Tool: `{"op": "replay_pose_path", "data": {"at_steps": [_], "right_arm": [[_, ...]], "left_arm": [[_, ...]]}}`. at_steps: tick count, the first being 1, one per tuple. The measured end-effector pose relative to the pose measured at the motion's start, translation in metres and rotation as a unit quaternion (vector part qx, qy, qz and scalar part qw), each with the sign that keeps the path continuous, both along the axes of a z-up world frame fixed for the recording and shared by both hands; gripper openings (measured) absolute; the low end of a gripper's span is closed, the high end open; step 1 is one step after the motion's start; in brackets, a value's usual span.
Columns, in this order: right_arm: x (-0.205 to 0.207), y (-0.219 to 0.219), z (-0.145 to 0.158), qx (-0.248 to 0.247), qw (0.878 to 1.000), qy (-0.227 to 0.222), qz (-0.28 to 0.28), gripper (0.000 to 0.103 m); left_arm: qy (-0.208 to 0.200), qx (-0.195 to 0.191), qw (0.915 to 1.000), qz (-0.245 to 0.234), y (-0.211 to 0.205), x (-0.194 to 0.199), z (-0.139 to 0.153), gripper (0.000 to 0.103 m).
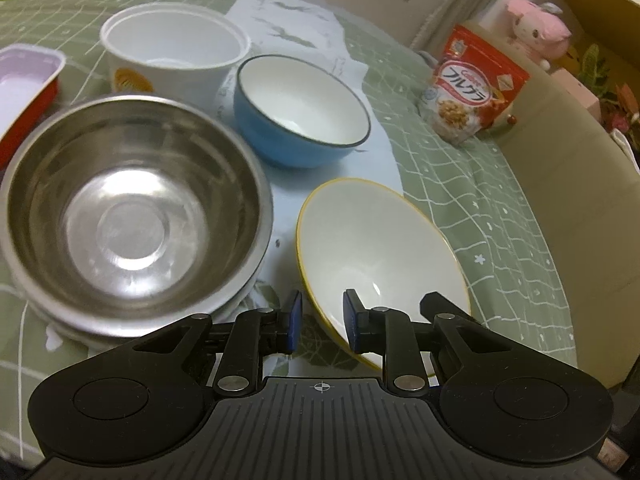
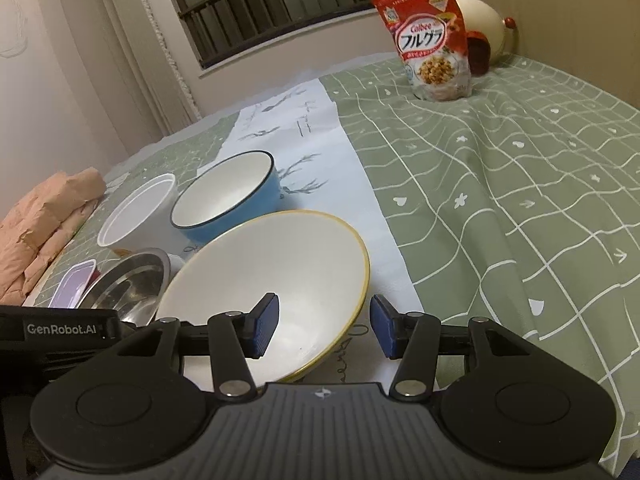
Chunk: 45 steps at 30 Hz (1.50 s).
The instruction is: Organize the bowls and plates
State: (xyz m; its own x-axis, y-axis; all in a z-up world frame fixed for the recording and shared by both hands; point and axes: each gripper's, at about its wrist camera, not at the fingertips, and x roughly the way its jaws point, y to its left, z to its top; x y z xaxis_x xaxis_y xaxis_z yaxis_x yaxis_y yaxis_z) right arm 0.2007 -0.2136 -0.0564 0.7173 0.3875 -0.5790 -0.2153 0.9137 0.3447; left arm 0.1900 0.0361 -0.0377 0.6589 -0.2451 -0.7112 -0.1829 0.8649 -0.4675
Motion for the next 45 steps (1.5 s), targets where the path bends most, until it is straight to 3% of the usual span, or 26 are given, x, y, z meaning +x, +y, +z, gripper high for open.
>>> {"op": "replay_pose_path", "data": {"at_steps": [4,9,11,14,19,22,25,32,39,42,45], "right_arm": [[-0.006,0.001,0.005,-0.037,0.999,-0.037,0.011,0.051],[-0.009,0.005,0.009,-0.102,0.990,-0.088,0.042,0.055],[-0.008,0.003,0.010,-0.096,0.990,-0.094,0.047,0.068],[-0.008,0.000,0.008,-0.095,0.990,-0.086,0.051,0.077],[-0.011,-0.008,0.003,-0.115,0.990,-0.074,0.040,0.077],[-0.011,-0.009,0.007,-0.121,0.990,-0.073,0.030,0.078],[-0.007,-0.004,0.008,-0.126,0.990,-0.062,0.031,0.080],[-0.002,0.009,0.021,-0.158,0.986,-0.049,0.026,0.088],[0.012,0.009,0.078,-0.097,0.992,-0.053,0.055,0.088],[0.032,0.014,0.098,-0.081,0.993,-0.065,0.056,0.088],[0.065,0.022,0.103,-0.064,0.995,-0.035,0.068,0.087]], "left_arm": [[0.002,0.005,1.0000,-0.001,0.000,-0.008,0.008,0.025],[-0.007,0.044,0.9985,0.031,0.012,-0.035,0.029,0.024],[-0.008,0.042,0.9983,0.040,0.017,-0.043,0.034,0.024],[0.004,0.038,0.9983,0.044,0.018,-0.044,0.032,0.024],[0.031,0.017,0.9991,-0.022,0.004,-0.034,0.019,0.024],[0.034,0.027,0.9974,-0.058,0.002,-0.035,0.019,0.024],[0.016,0.041,0.9972,-0.060,0.007,-0.036,0.025,0.024],[-0.047,0.015,0.9957,-0.078,0.019,-0.040,0.045,0.024],[-0.148,-0.024,0.9846,-0.090,0.042,-0.031,0.094,0.024],[-0.172,0.000,0.9833,-0.060,0.059,-0.015,0.099,0.024],[-0.143,0.039,0.9888,-0.012,0.077,0.024,0.086,0.024]]}}
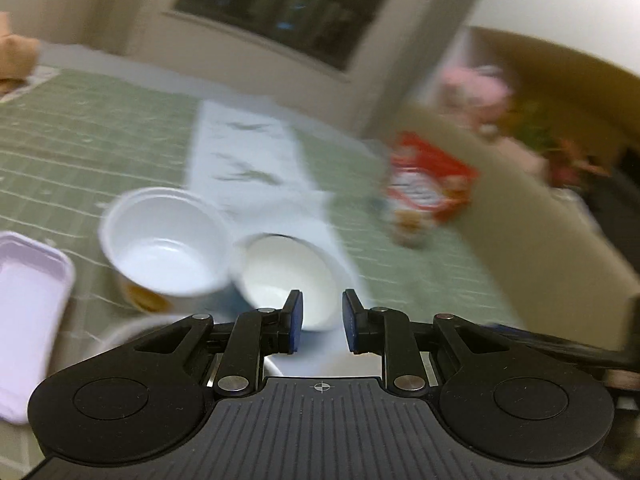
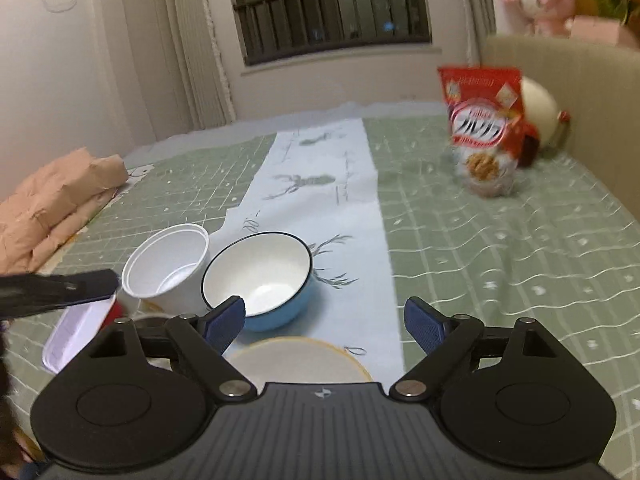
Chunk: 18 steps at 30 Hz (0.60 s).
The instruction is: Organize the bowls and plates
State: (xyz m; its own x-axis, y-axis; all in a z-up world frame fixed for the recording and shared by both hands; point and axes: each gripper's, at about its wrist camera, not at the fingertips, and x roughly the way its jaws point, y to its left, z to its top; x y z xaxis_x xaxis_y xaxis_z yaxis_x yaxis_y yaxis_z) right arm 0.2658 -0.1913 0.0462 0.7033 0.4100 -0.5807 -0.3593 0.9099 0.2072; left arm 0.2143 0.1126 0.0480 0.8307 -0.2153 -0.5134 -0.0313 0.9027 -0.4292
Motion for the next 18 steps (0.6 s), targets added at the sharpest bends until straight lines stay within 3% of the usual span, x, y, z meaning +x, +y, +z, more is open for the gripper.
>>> {"op": "replay_pose_path", "data": {"at_steps": [3,6,12,15,16,18], "right_arm": [[0.034,0.010,-0.009,-0.003,0.999,0.031,-0.009,0.079],[0.066,0.025,-0.027,-0.018,0.998,0.053,-0.019,0.075],[0.136,0.066,-0.071,-0.016,0.991,0.136,0.002,0.063],[0.166,0.085,-0.092,0.005,0.982,0.187,0.036,0.037],[0.170,0.090,-0.097,0.009,0.979,0.200,0.043,0.031],[0.177,0.096,-0.105,0.005,0.977,0.208,0.046,0.031]], "left_arm": [[0.048,-0.022,0.9985,0.017,0.017,0.046,-0.025,0.025],[0.099,-0.001,0.9948,0.021,0.023,0.081,-0.047,0.024],[0.113,0.003,0.9934,-0.018,0.026,0.110,-0.071,0.026],[0.122,0.020,0.9923,-0.012,0.022,0.126,-0.080,0.024],[0.123,0.026,0.9921,-0.011,0.021,0.129,-0.082,0.025],[0.125,0.037,0.9914,-0.009,0.018,0.136,-0.087,0.026]]}}
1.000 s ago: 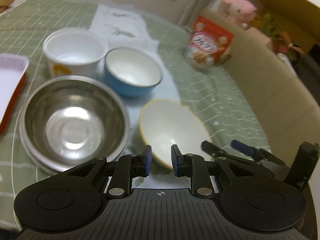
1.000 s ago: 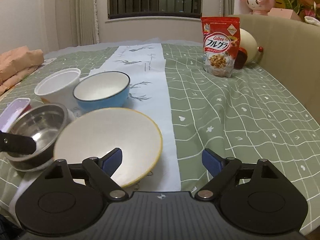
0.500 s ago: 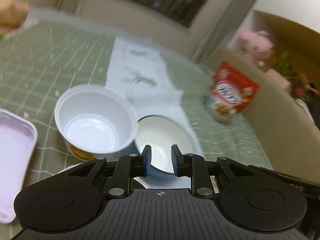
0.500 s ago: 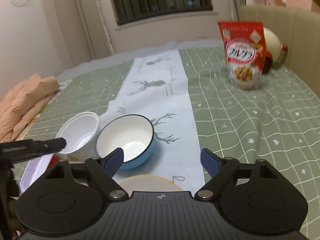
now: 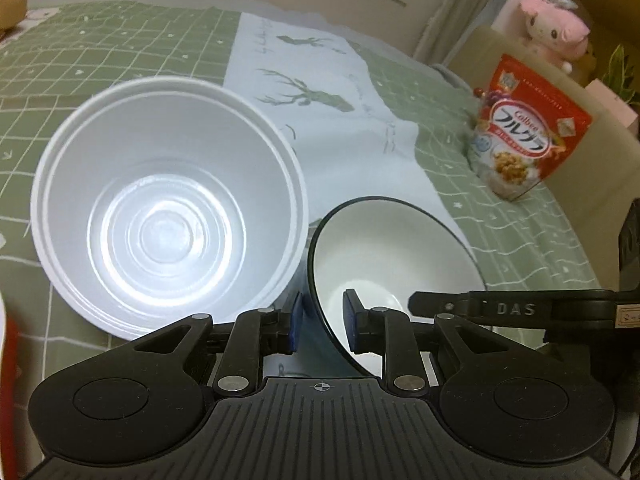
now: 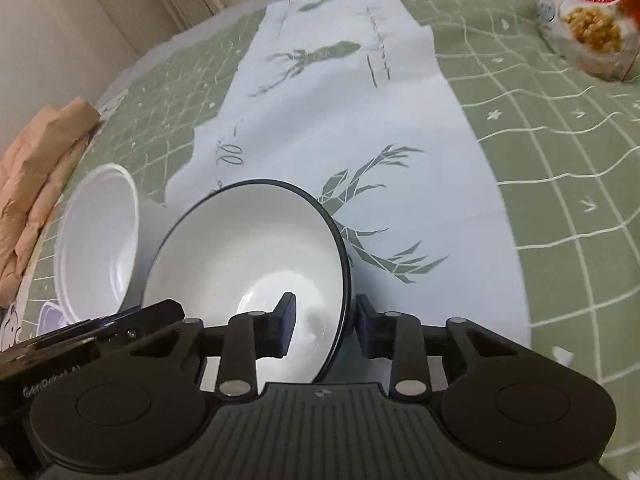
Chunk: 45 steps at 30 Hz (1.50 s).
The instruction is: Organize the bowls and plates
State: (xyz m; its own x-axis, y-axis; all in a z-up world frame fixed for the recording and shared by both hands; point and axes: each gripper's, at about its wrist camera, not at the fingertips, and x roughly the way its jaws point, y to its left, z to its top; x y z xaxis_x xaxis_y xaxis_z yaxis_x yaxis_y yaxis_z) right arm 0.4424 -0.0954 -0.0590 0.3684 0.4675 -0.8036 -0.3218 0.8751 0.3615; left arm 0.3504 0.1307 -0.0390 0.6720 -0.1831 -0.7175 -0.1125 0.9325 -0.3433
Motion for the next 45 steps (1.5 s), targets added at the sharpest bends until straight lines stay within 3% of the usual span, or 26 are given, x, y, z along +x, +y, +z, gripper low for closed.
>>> {"op": "replay_pose_path", "data": {"at_steps": [4,10,16,19,23,28,34,39,45], "right_arm": [[-0.009,-0.009,0.002,0.006,1.000,-0.012,0.009,0.030],[-0.020,-0.053,0.012,-0.013,0.999,-0.047,-0.016,0.030],[-0.002,-0.086,-0.009,0.029,0.999,-0.014,-0.033,0.030],[0.011,-0.086,-0.029,0.056,0.998,0.029,-0.028,0.030],[0.012,-0.085,-0.029,0.063,0.997,0.030,-0.025,0.031],[0.004,-0.085,-0.018,0.062,0.997,0.013,-0.037,0.031],[-0.023,-0.091,0.032,0.078,0.995,-0.036,-0.040,0.032],[-0.060,-0.092,0.068,0.072,0.996,-0.043,-0.020,0.033],[-0.117,-0.098,0.068,0.072,0.997,-0.023,-0.005,0.035]], "left_arm": [[0.009,0.010,0.9999,-0.005,-0.016,0.002,0.005,0.037],[0.033,-0.032,0.9973,-0.057,-0.047,0.010,0.001,0.038],[0.042,-0.023,0.9957,-0.079,-0.067,0.039,-0.014,0.035],[0.061,-0.032,0.9945,-0.080,-0.072,0.055,-0.027,0.035],[0.075,-0.028,0.9940,-0.075,-0.076,0.061,-0.033,0.035],[0.060,-0.013,0.9943,-0.087,-0.081,0.048,-0.017,0.035],[0.017,-0.030,0.9960,-0.083,-0.077,0.019,0.031,0.035],[-0.005,-0.025,0.9959,-0.086,-0.082,-0.025,0.070,0.036],[0.015,-0.025,0.9957,-0.088,-0.088,-0.076,0.060,0.039]]}}
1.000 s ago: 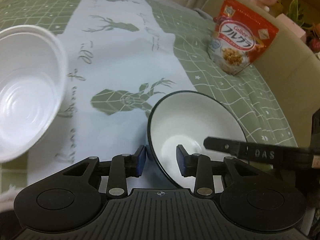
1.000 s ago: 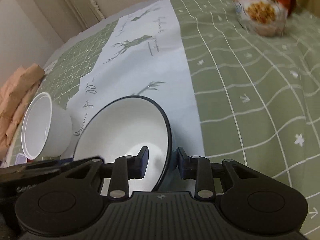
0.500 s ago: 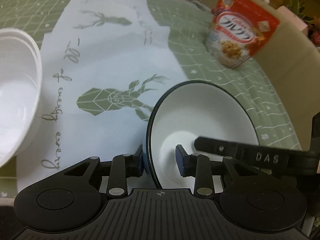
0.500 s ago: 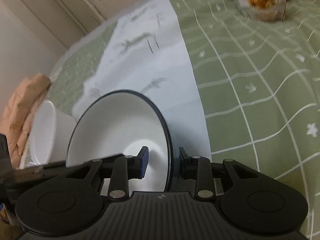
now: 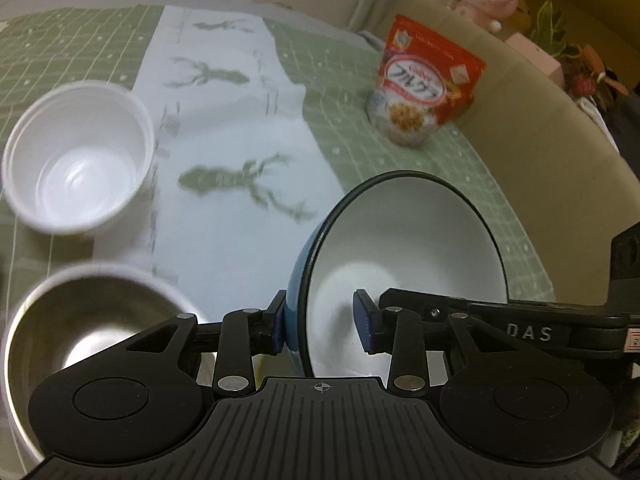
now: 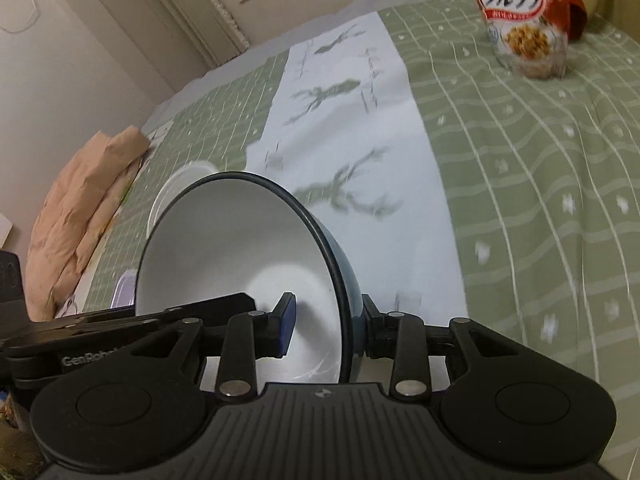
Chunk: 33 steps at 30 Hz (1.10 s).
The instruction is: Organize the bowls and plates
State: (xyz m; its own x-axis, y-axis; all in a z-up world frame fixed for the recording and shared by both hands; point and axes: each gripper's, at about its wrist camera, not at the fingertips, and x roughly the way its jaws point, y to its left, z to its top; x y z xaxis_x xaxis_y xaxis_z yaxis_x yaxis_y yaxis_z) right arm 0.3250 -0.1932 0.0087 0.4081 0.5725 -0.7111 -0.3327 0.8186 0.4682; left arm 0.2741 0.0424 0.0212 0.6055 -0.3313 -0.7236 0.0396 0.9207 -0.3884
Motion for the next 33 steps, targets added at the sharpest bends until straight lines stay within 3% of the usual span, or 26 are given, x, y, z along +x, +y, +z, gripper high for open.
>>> {"op": "replay_pose_path", "data": {"at_steps": [9,15,29,33], "right_arm": [[-0.036,-0.001,-0.045,-0.022,0.999,0.031,-0.010,0.037],[-0.046,0.002,-0.054,-0.063,0.998,-0.009,-0.012,0.037],[-0.048,-0.010,-0.043,-0.049,0.998,-0.028,-0.015,0.037],[-0.051,-0.010,-0.040,-0.057,0.998,-0.034,-0.017,0.037]], "left_arm": [[0.045,-0.004,0.9990,-0.004,-0.006,-0.026,-0.045,0.039],[0.019,0.026,0.9995,-0.005,-0.015,-0.030,-0.041,0.036],[0.023,0.023,0.9995,0.005,-0.007,-0.033,-0.037,0.035],[0.007,0.029,0.9995,0.011,-0.005,-0.038,-0.030,0.034]]}}
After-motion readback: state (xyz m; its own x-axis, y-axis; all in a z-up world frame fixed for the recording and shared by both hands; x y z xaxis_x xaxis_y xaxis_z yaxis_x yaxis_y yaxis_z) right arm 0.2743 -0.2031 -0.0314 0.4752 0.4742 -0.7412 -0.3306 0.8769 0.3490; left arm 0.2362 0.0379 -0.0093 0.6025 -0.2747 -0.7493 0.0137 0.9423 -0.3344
